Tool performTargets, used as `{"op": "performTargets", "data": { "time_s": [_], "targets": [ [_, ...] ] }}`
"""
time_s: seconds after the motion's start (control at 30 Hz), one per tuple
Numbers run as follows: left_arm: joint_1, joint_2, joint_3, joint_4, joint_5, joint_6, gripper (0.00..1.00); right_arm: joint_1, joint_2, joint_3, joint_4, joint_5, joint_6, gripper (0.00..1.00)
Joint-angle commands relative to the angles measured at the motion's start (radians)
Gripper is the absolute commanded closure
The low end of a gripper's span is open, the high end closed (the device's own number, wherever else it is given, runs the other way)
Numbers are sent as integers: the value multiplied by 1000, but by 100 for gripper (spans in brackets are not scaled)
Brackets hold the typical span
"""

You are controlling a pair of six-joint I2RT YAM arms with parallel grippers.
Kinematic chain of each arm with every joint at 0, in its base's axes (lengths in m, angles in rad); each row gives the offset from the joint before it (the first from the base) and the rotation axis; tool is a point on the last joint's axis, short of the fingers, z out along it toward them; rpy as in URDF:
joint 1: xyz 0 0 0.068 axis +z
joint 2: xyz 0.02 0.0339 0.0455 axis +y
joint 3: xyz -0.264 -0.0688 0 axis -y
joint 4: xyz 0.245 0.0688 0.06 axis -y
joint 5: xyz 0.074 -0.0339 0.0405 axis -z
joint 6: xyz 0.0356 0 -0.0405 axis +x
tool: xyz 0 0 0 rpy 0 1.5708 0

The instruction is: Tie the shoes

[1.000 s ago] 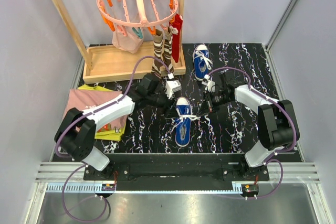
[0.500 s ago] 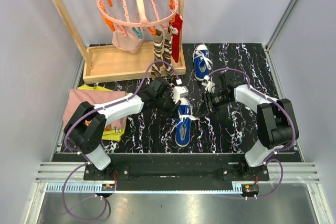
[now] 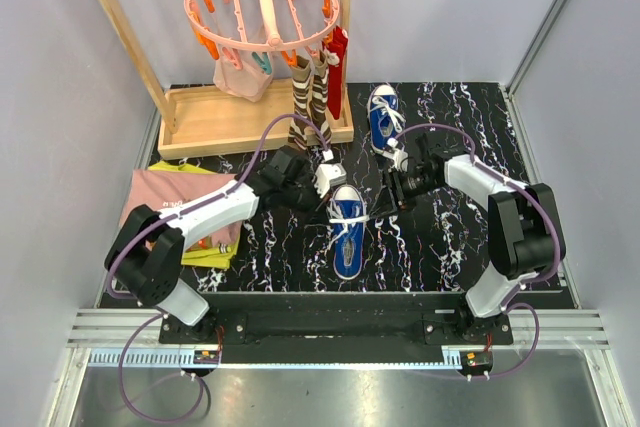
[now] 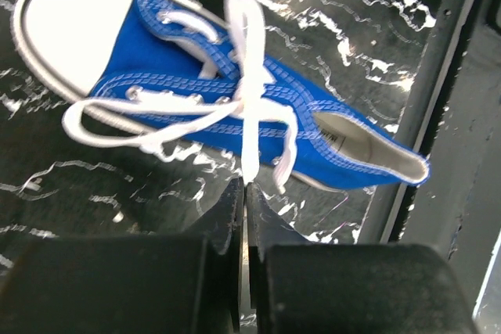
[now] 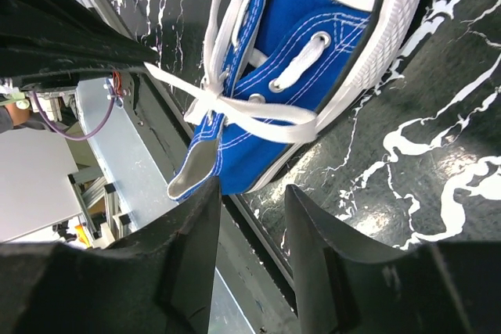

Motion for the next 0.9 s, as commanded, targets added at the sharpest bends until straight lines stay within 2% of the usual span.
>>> {"op": "performTargets", "data": {
  "time_s": [0.0,0.5,0.87],
  "targets": [
    [28,-48,-16,-15,2,43,100,2,24,53,-8,-2,-9,52],
    [128,-105,-94,-104,-4,125,100,4,70,61,-5,-28,13,52],
    [139,-96,-123,-107,-17,141,100,14,118,59,65,-90,108,50]
  ]
}}
